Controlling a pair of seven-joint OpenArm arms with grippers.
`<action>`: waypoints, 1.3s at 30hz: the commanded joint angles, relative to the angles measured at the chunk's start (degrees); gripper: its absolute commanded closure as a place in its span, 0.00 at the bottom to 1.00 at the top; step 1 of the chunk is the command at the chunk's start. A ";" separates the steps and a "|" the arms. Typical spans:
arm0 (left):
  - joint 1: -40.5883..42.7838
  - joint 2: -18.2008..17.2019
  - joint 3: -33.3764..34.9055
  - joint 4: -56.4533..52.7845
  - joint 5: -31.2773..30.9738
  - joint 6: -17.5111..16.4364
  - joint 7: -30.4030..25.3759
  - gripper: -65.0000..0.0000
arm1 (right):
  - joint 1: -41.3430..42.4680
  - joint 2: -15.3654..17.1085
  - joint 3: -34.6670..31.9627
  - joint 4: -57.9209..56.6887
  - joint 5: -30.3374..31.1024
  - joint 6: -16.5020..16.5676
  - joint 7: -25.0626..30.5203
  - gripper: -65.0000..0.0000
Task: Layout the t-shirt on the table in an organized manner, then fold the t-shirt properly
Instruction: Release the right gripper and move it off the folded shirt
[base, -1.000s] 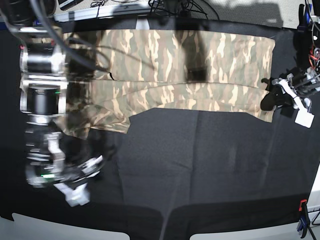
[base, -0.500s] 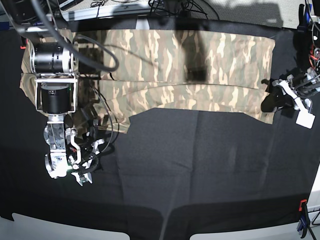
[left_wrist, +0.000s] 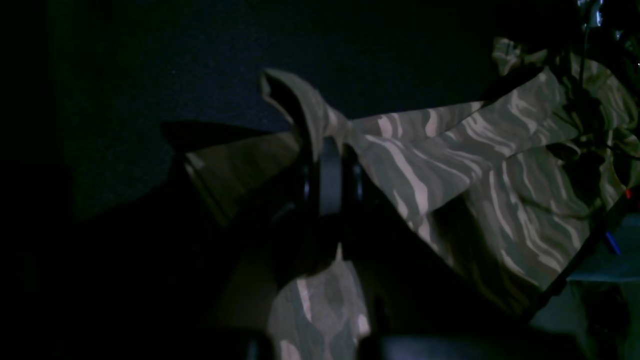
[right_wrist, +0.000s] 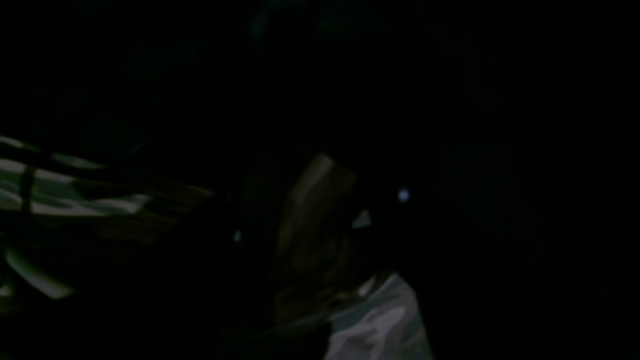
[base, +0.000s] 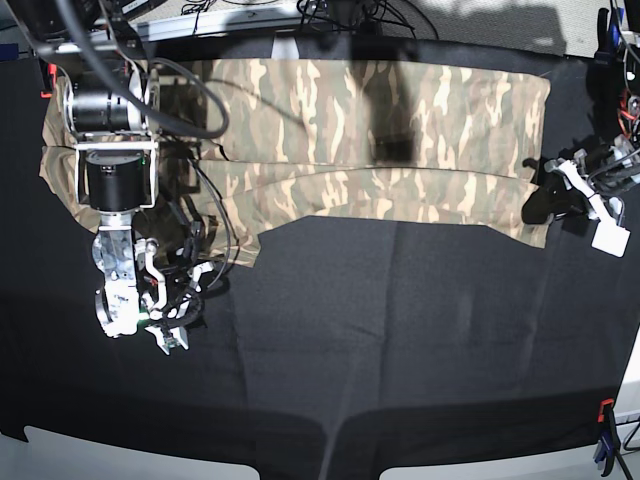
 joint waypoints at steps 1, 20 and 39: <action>-0.81 -1.11 -0.55 0.98 -1.40 -0.52 -1.36 1.00 | 1.70 0.48 0.20 0.87 -0.70 -0.22 -0.79 0.64; -0.81 -1.14 -0.55 0.98 -1.40 -0.52 -1.38 1.00 | 4.50 0.50 0.20 7.87 -1.64 -0.33 -1.07 1.00; -0.81 -1.14 -0.55 0.98 -1.36 -0.52 -1.36 1.00 | -29.92 0.17 0.26 57.55 4.02 6.27 -1.31 1.00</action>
